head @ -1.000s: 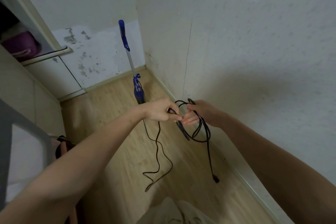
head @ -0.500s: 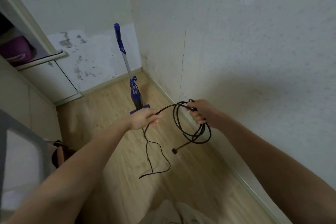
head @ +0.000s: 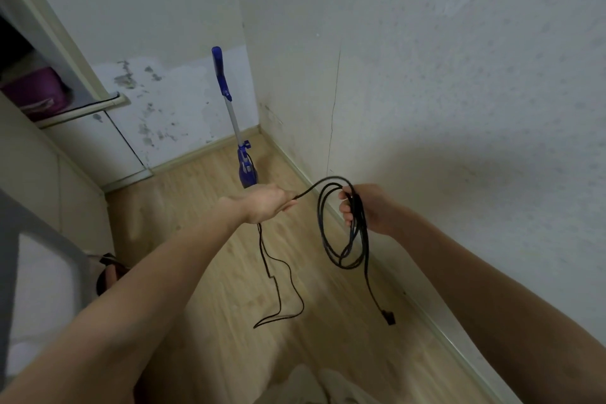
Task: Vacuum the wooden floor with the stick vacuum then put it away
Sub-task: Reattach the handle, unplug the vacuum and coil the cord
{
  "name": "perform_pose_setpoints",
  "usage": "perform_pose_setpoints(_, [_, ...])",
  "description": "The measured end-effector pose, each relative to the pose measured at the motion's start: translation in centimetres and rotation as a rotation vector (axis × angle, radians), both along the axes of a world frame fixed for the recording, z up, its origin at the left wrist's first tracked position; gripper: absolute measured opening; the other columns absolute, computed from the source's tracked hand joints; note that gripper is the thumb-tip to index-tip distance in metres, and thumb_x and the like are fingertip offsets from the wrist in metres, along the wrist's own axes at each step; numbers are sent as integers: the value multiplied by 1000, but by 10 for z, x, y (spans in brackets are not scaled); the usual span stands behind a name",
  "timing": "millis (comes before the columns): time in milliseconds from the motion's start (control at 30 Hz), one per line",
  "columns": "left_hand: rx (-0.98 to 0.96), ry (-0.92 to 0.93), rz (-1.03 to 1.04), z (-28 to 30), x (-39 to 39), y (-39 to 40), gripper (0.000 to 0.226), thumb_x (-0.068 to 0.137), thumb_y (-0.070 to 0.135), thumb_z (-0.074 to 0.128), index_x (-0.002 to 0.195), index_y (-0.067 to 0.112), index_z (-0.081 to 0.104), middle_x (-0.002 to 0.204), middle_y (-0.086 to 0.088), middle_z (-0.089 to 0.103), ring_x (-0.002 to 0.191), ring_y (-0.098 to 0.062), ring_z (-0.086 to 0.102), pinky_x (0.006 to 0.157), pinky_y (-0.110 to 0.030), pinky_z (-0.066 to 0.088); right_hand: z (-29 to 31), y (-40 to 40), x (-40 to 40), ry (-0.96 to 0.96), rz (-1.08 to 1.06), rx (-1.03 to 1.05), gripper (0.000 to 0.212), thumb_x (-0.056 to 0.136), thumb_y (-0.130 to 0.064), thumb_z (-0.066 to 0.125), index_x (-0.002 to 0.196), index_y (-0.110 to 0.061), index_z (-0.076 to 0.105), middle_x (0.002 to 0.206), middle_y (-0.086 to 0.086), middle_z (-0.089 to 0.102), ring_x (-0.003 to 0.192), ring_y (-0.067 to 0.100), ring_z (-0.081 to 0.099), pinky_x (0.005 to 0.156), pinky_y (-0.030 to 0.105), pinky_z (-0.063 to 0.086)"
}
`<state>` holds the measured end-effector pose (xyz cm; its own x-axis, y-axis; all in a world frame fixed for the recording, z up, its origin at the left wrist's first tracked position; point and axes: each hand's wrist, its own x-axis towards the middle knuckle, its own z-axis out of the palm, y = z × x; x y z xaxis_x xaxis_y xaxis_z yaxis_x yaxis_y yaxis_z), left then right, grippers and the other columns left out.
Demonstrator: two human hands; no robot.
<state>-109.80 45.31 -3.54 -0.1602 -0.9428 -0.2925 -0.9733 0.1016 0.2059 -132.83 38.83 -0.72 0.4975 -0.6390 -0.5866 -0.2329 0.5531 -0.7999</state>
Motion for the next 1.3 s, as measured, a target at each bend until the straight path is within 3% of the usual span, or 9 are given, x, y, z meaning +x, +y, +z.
perform_pose_setpoints(267, [119, -107, -30, 7, -11, -10, 25, 104, 28, 33, 98, 12, 51, 88, -6, 60, 77, -21, 58, 68, -33, 45, 0, -2, 1, 36, 128, -101, 47, 103, -43, 37, 72, -10, 50, 49, 2, 46, 39, 17, 43, 42, 24, 42])
perform_pose_setpoints(367, [148, -136, -60, 9, -13, -12, 20, 105, 25, 33, 98, 15, 49, 83, 0, 52, 75, -17, 51, 68, -26, 36, 4, -2, 2, 48, 130, -133, 46, 105, -36, 35, 70, -10, 49, 53, 5, 46, 41, 18, 46, 43, 25, 45])
perform_pose_setpoints(533, [188, -111, -32, 7, 2, -12, 30, 103, 21, 37, 128, 10, 51, 109, -9, 63, 97, -22, 61, 85, -33, 49, -5, -3, 3, 90, 144, -165, 28, 106, -20, 38, 89, -2, 52, 63, 17, 65, 58, 30, 67, 61, 37, 60])
perform_pose_setpoints(633, [118, -88, -92, 9, -6, -14, 26, 104, 23, 36, 121, 12, 53, 93, -1, 59, 79, -15, 56, 70, -27, 43, -6, 0, 9, 80, 218, -210, 25, 103, -15, 41, 84, -4, 50, 64, 16, 68, 64, 29, 69, 75, 38, 61])
perform_pose_setpoints(733, [3, -21, -121, 11, -14, -15, 27, 104, 30, 34, 100, 12, 53, 81, -5, 58, 65, -16, 50, 61, -29, 39, -2, 4, 16, 95, 325, -301, 28, 103, -14, 40, 76, -8, 48, 59, 7, 60, 52, 18, 60, 56, 25, 54])
perform_pose_setpoints(833, [-17, 94, -59, 13, -16, -15, 35, 104, 36, 29, 89, 13, 51, 75, -3, 53, 62, -14, 45, 58, -27, 36, -1, -1, 22, 118, 273, -274, 31, 102, -15, 39, 71, -13, 41, 52, -1, 39, 37, 8, 31, 37, 19, 29])
perform_pose_setpoints(1067, [-31, 165, 9, 1, -10, -15, 32, 102, 32, 35, 79, 16, 50, 72, -2, 55, 63, -18, 49, 62, -32, 40, 13, -8, 19, 349, 444, -378, 25, 96, -28, 59, 78, -12, 53, 50, -5, 35, 35, 5, 27, 34, 17, 23])
perform_pose_setpoints(1167, [-48, 329, 278, -28, 3, -4, 28, 103, 23, 35, 88, 11, 55, 81, -6, 59, 74, -22, 55, 69, -33, 43, 17, -17, 5, 217, 214, -443, 26, 94, -20, 60, 70, -13, 55, 50, -3, 36, 37, 6, 28, 34, 17, 24])
perform_pose_setpoints(1300, [-48, 729, 857, -53, -10, 17, 34, 105, 22, 32, 83, 9, 54, 74, -5, 56, 66, -16, 54, 57, -17, 44, 9, -29, -6, 152, -207, -597, 34, 96, -27, 58, 64, -14, 56, 49, -1, 37, 42, 12, 32, 43, 23, 32])
